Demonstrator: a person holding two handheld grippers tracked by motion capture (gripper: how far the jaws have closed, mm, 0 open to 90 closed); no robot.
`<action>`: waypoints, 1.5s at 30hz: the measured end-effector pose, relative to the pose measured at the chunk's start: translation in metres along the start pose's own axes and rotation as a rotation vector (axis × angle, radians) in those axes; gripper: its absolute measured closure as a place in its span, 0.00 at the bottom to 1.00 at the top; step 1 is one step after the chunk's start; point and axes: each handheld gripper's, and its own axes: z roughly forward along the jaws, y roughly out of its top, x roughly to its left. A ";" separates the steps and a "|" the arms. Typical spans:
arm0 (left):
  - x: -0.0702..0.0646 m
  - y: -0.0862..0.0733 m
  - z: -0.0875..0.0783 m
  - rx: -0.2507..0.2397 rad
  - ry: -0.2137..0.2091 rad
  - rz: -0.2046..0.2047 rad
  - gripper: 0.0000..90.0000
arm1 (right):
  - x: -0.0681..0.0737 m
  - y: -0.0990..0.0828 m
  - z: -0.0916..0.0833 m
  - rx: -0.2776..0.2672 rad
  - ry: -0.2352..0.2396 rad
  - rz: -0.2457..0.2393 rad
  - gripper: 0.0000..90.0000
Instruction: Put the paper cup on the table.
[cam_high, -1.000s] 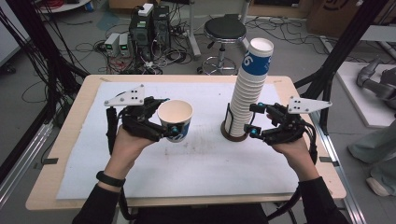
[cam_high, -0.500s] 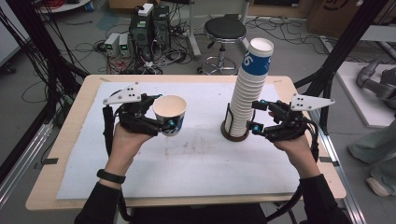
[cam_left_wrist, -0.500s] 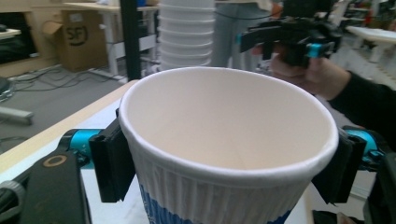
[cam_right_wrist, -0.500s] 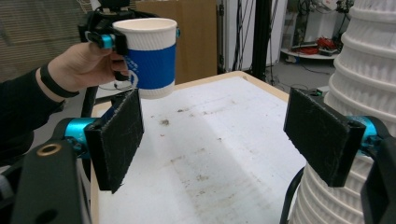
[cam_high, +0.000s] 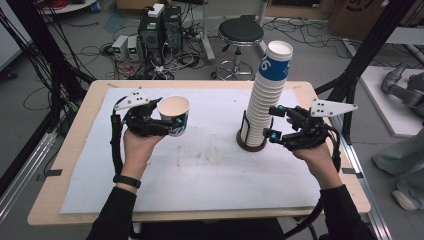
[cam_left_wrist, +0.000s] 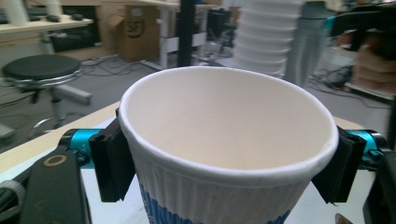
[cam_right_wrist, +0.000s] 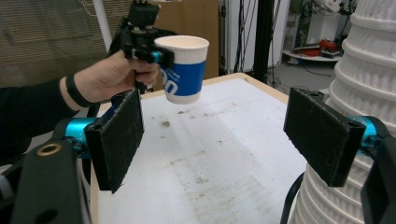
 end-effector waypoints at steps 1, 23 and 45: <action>0.004 -0.003 0.001 0.004 0.013 -0.009 0.24 | 0.000 0.000 0.000 -0.001 0.002 -0.001 0.23; 0.066 -0.064 0.039 0.041 0.212 -0.045 0.24 | 0.002 0.000 0.004 -0.001 0.026 -0.005 0.23; 0.092 -0.093 0.050 0.138 0.247 -0.078 0.21 | 0.001 0.000 0.001 -0.007 0.015 -0.002 0.23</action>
